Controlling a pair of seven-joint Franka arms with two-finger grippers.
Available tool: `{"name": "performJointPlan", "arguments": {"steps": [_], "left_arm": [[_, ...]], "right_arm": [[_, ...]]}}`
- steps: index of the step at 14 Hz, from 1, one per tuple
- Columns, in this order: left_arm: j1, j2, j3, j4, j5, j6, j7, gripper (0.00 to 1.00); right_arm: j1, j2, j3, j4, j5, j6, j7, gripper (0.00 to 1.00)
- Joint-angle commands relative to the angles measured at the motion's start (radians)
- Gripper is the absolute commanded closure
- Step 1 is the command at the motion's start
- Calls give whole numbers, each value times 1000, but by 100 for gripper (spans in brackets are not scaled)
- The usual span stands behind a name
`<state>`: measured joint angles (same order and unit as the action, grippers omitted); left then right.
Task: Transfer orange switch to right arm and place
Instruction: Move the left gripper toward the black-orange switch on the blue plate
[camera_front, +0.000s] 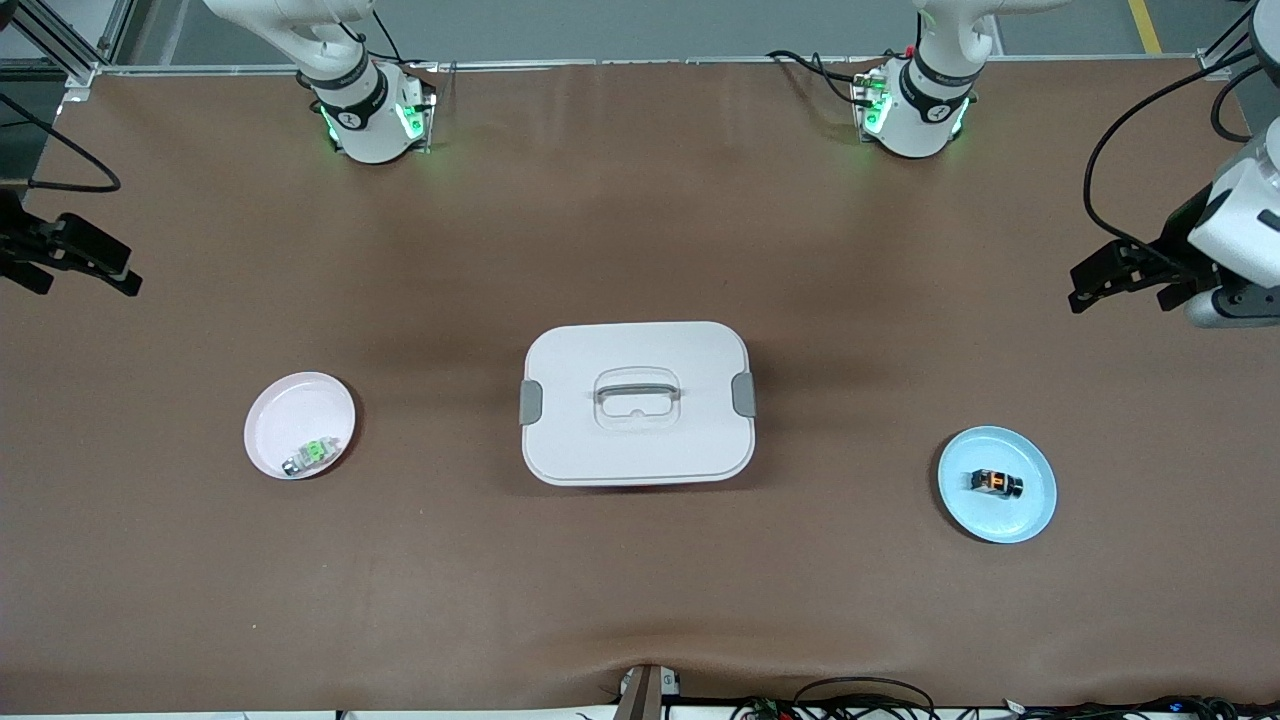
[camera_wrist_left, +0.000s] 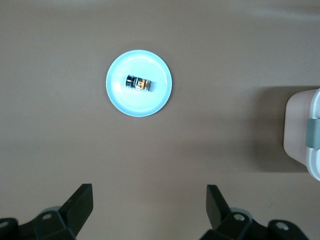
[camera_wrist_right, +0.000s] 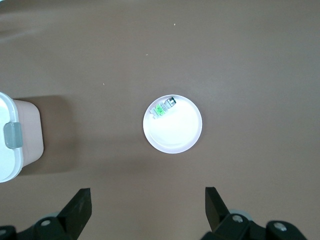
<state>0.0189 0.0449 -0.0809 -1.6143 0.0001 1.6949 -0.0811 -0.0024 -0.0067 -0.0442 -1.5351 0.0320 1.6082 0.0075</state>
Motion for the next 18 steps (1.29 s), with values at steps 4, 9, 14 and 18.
{"name": "performJointPlan", "arguments": {"steps": [4, 9, 14, 18], "left_arm": [[50, 96, 12, 17, 15, 6, 147, 0], [64, 194, 13, 25, 34, 120, 205, 0], [61, 295, 12, 27, 97, 226, 233, 0], [55, 390, 12, 27, 97, 313, 274, 0]], "right_arm": [[-10, -22, -3, -23, 0, -5, 2, 0], [-24, -21, -3, -25, 2, -5, 2, 0], [-25, -22, -3, -25, 2, -7, 2, 0], [-25, -22, -3, -25, 2, -7, 2, 0]]}}
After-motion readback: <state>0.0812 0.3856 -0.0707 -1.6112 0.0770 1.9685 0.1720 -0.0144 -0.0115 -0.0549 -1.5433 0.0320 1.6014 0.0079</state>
